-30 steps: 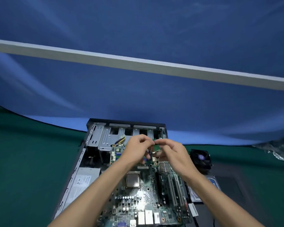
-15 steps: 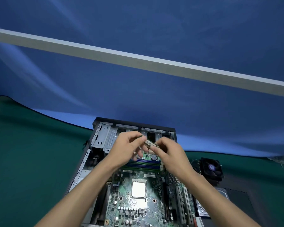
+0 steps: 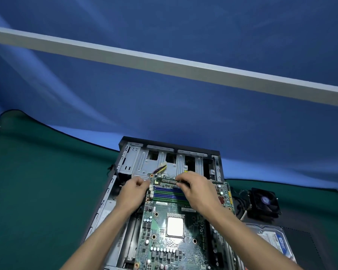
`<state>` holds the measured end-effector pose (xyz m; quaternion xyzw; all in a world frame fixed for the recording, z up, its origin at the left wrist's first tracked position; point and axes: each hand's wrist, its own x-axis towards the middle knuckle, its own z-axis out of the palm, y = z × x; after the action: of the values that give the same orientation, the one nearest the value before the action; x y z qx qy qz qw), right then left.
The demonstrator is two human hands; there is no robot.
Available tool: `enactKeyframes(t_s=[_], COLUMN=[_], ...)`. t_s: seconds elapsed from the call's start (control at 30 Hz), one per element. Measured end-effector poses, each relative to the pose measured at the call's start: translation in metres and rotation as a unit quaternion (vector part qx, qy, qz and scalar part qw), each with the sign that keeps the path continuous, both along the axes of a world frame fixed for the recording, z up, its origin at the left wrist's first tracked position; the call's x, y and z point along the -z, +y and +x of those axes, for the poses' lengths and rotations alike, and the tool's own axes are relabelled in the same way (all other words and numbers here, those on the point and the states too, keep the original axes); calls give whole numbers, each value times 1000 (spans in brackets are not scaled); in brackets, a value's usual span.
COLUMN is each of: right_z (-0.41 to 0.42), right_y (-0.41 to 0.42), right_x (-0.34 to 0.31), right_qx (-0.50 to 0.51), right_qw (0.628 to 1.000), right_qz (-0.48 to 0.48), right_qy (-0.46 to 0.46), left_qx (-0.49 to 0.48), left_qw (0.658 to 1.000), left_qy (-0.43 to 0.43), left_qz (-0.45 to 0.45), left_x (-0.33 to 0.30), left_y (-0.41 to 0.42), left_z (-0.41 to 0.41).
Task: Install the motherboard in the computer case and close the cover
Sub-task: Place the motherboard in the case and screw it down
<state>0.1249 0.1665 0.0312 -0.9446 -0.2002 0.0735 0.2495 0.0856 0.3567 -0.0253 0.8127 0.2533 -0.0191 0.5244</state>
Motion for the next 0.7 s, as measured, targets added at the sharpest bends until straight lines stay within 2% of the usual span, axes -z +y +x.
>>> enactKeyframes(t_s=[0.13,0.33,0.5,0.7], right_z=[1,0,1,-2], right_y=[2,5,7,4], right_x=[10,18,16,16], right_qx=[-9,-20,-19,-21], right_qw=[1000,1000,1000,999], right_qz=[-26,-20,-11,-25], right_qy=[0,2,6,-5], left_qx=[10,4,13,13], left_qw=[999,1000,999,998], left_qy=[-10,-25,-29,-31], left_qz=[-43,12,-41,-43], left_x=[4,12,13,16], left_y=[0,-4,0,-1], left_z=[0,-3,-2,-1])
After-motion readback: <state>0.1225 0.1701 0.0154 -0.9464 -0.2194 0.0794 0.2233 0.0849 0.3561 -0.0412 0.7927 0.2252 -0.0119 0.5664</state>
